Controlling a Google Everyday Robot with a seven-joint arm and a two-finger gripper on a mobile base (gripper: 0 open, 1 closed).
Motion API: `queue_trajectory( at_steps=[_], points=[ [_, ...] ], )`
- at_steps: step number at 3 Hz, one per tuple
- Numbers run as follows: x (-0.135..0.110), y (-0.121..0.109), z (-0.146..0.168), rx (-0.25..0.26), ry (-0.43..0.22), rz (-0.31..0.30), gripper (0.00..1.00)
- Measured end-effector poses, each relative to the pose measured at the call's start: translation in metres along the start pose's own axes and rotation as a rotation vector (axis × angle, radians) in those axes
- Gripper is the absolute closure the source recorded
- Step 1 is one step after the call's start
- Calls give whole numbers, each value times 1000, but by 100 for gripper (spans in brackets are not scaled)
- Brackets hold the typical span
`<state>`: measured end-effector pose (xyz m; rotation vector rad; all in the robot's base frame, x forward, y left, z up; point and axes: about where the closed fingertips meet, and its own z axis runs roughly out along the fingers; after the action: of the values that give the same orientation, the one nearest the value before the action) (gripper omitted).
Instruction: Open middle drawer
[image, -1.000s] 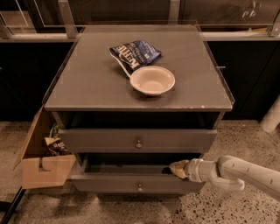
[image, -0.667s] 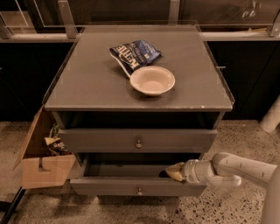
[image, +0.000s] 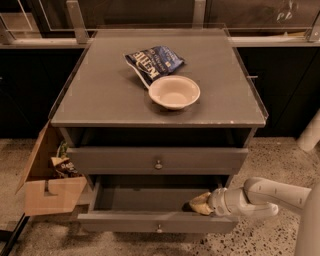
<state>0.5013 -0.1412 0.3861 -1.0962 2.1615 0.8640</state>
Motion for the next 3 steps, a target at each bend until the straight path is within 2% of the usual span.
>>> queue_trajectory(
  at_steps=[1, 2, 3],
  points=[
    [-2, 1, -1, 0, 0, 0, 100],
    [21, 17, -12, 65, -112, 137, 100],
    [18, 17, -13, 65, -112, 137, 100]
  ],
)
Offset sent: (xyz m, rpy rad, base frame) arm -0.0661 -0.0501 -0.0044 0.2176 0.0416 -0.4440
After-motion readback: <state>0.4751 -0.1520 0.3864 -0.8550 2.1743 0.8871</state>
